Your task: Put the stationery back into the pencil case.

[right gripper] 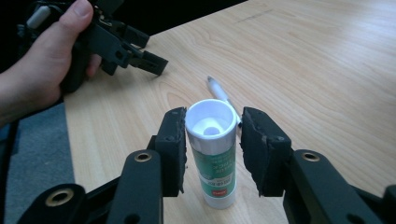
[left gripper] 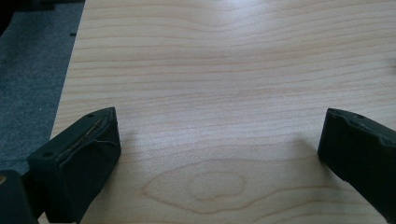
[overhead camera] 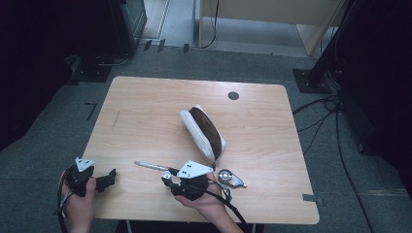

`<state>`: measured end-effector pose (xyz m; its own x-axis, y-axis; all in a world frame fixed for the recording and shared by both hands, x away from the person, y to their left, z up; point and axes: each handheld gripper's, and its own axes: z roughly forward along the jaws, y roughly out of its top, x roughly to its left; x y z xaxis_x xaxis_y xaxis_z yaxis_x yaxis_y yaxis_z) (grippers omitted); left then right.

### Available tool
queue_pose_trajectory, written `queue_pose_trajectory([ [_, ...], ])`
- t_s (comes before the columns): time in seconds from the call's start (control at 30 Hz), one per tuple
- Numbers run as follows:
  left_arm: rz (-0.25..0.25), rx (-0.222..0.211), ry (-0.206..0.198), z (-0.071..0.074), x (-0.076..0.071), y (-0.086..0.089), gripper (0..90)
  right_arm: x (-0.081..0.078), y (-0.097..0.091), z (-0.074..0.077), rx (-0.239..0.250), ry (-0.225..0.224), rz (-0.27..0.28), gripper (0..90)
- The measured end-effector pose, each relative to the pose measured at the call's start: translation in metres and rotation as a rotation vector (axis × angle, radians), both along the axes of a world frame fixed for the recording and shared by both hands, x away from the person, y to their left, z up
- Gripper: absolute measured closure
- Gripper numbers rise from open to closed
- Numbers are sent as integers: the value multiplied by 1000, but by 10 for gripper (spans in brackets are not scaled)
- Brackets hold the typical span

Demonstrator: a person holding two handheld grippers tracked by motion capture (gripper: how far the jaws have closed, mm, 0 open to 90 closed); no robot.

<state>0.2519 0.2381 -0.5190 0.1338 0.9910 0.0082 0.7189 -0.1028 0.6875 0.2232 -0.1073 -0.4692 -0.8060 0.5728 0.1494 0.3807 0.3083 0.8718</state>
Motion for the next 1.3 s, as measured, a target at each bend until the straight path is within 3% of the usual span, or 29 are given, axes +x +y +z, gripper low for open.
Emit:
queue_pose_trajectory([
  [0.17, 0, 0, 0, 0, 0, 0, 0, 0, -3, 2, -3, -12, -16, 661],
  [0.27, 0, 0, 0, 0, 0, 0, 0, 2, -7, 3, 20, 9, -4, 661],
  [0.5, 0, 0, 0, 0, 0, 0, 0, 3, -18, 9, 38, 3, -25, 661],
  [0.87, 0, 0, 0, 0, 0, 0, 0, 9, -52, 33, 93, -9, -110, 661],
  [1.3, 0, 0, 0, 0, 0, 0, 0, 16, -90, 64, 109, -43, -207, 661],
])
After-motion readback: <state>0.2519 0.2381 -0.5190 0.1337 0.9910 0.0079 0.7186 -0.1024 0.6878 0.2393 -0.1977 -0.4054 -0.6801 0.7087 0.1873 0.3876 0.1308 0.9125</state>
